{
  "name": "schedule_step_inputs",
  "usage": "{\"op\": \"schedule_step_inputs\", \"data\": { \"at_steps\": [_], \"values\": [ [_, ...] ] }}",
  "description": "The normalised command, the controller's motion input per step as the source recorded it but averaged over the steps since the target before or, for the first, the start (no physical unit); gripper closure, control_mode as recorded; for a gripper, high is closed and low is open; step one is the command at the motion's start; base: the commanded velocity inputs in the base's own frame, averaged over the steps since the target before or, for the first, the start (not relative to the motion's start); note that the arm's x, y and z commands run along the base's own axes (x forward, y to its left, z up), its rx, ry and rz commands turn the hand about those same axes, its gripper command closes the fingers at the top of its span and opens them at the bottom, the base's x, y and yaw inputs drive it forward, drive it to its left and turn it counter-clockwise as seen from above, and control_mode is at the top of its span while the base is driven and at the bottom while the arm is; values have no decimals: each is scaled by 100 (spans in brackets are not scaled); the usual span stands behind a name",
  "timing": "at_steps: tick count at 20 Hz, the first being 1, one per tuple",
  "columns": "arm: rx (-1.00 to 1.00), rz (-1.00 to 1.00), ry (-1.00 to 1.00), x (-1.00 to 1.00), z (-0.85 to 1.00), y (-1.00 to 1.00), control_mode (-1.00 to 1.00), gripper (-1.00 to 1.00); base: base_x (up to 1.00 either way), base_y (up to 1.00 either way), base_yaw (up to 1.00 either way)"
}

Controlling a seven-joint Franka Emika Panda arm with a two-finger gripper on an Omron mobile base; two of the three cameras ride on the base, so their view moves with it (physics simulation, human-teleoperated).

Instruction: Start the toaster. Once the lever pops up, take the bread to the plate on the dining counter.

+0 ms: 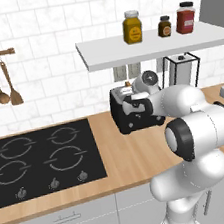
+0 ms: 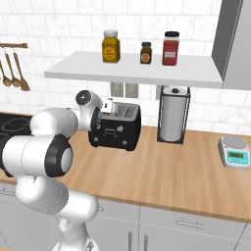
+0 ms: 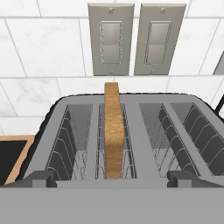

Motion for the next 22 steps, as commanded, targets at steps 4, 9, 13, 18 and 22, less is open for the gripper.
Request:
{"op": "schedule_step_inputs", "data": {
  "at_steps": [4,9,13,18,22],
  "values": [
    [0,0,0,0,0,0,-100,-100,0,0,0],
    [0,0,0,0,0,0,-100,-100,0,0,0],
    [0,0,0,0,0,0,-100,-100,0,0,0],
    [0,0,1,0,0,0,-100,-100,0,0,0],
    [0,0,0,0,0,0,-100,-100,0,0,0]
  ]
}}
